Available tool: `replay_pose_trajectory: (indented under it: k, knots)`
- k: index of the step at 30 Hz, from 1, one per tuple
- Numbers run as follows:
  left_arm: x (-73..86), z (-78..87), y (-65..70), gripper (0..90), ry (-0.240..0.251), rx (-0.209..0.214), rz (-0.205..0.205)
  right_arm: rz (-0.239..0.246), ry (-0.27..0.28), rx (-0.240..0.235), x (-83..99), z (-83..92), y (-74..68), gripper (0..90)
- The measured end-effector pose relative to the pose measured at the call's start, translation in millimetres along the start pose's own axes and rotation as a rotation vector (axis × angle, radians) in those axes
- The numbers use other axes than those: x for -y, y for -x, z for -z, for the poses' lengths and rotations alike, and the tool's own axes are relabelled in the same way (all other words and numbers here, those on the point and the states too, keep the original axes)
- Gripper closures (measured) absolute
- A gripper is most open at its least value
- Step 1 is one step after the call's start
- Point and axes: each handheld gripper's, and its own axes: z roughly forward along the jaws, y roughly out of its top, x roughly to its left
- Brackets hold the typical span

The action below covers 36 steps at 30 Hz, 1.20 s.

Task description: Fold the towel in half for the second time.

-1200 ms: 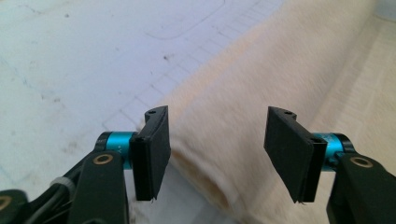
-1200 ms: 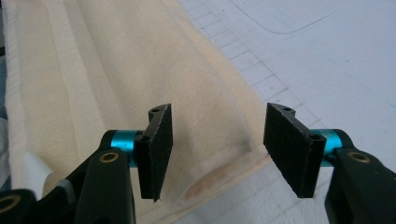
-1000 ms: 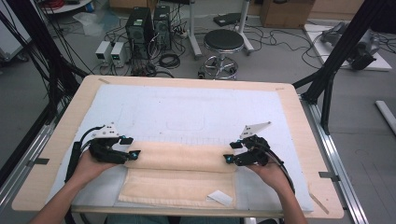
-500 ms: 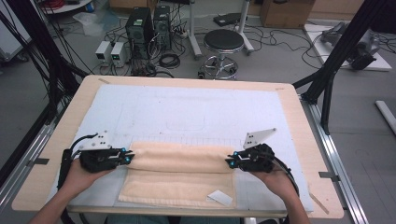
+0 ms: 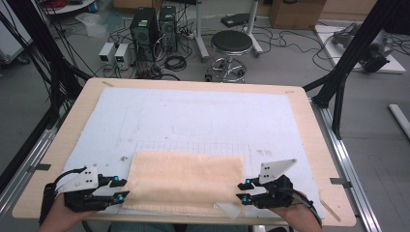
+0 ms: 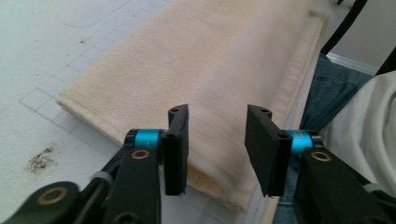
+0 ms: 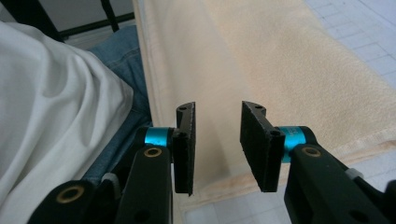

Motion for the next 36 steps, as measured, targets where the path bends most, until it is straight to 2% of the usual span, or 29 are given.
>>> replay_pose_trajectory:
  k: [3,7,11,15,18,21,24,28,29,31,32,33,36]
  knots:
    - [-2.6,-4.9,-5.5,57.6,0.003,-0.015,0.005,-0.019,0.015,0.023,-0.4,-0.2,6.5,62.9]
    - [-8.7,-20.9,-15.3,55.1,-0.006,-0.033,0.011,-0.019,-0.009,0.100,-7.1,-11.5,17.7,58.0]
    - [-17.0,-37.0,-29.3,50.0,-0.013,-0.061,0.026,-0.047,-0.016,0.174,-11.4,-20.4,39.9,51.2]
    - [-26.5,-51.7,-47.9,44.2,-0.020,-0.108,0.041,-0.071,-0.026,0.242,-14.5,-28.1,62.4,47.2]
    - [-30.8,-62.0,-63.6,41.4,-0.001,-0.149,0.068,-0.106,-0.019,0.260,-16.5,-32.7,78.3,45.9]
    - [-28.3,-70.9,-77.9,40.2,0.000,-0.187,0.101,-0.127,-0.028,0.264,-16.4,-38.3,91.9,45.4]
    - [-22.2,-80.8,-90.5,37.1,-0.036,-0.183,0.130,-0.160,-0.055,0.237,-11.9,-44.9,103.2,42.2]
    - [-16.8,-89.1,-102.2,36.9,-0.045,-0.142,0.196,-0.190,-0.088,0.188,-8.4,-52.4,108.4,43.5]
    - [-15.1,-91.0,-104.7,39.2,-0.055,-0.116,0.220,-0.201,-0.090,0.178,-7.8,-53.6,109.1,46.8]
    - [-11.7,-93.9,-107.1,49.5,-0.078,-0.059,0.260,-0.225,-0.097,0.148,-5.7,-54.9,110.3,54.5]
    - [-11.1,-94.2,-107.2,55.2,-0.086,-0.050,0.263,-0.238,-0.101,0.116,-3.8,-55.5,111.0,59.4]
    - [-11.8,-93.9,-105.8,57.8,-0.085,-0.050,0.275,-0.243,-0.104,0.111,-1.7,-56.7,110.5,62.3]
    - [-13.6,-91.2,-102.1,70.7,-0.102,-0.048,0.246,-0.257,-0.086,0.081,3.0,-54.2,110.0,73.0]
